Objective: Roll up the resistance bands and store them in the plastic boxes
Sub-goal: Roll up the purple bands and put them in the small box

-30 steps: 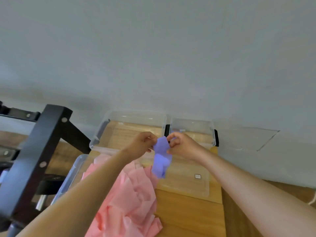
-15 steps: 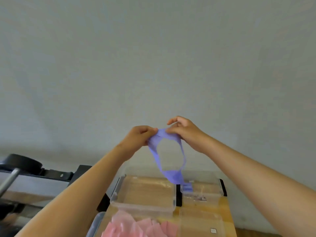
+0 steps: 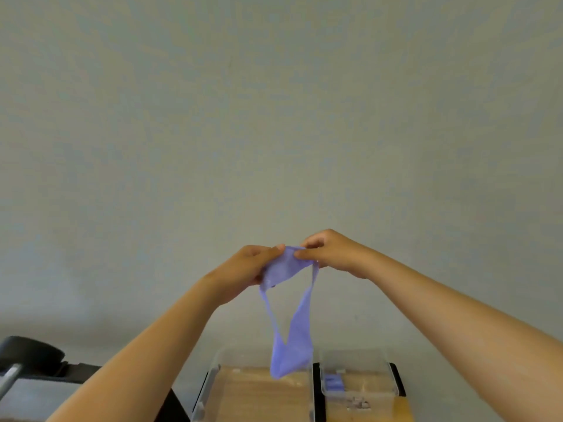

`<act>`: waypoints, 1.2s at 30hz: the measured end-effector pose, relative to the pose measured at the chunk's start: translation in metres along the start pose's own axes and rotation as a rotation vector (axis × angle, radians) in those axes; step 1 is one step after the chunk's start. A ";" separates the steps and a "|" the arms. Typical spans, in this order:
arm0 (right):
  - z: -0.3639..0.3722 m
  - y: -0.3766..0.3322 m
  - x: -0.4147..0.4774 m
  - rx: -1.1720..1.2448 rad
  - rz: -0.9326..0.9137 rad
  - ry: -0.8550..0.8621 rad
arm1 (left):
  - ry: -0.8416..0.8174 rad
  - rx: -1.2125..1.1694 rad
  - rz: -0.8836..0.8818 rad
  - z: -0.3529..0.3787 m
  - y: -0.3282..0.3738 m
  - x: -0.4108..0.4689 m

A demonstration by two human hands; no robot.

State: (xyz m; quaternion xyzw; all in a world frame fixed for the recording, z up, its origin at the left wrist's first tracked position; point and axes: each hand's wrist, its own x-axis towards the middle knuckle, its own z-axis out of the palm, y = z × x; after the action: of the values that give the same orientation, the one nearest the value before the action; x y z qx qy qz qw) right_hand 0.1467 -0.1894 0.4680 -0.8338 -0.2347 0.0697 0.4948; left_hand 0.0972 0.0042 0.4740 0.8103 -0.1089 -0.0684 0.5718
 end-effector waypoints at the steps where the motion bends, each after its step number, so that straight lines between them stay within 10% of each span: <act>1: -0.002 0.000 0.000 -0.002 -0.006 0.013 | -0.002 0.008 0.006 -0.001 0.002 0.000; 18: -0.040 -0.003 -0.004 0.271 0.048 0.053 | -0.023 -0.048 0.112 0.005 0.035 0.017; 30: -0.063 -0.029 -0.021 0.245 -0.100 0.408 | -0.027 -0.279 0.165 0.019 0.066 0.022; 36: -0.065 -0.038 -0.036 0.310 -0.085 0.249 | 0.111 -0.251 0.241 0.022 0.067 0.030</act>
State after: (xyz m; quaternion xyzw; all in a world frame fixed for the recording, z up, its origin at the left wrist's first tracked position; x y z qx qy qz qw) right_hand 0.1257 -0.2418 0.5291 -0.7393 -0.1929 -0.0197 0.6449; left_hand 0.1146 -0.0456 0.5302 0.7160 -0.1641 0.0325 0.6778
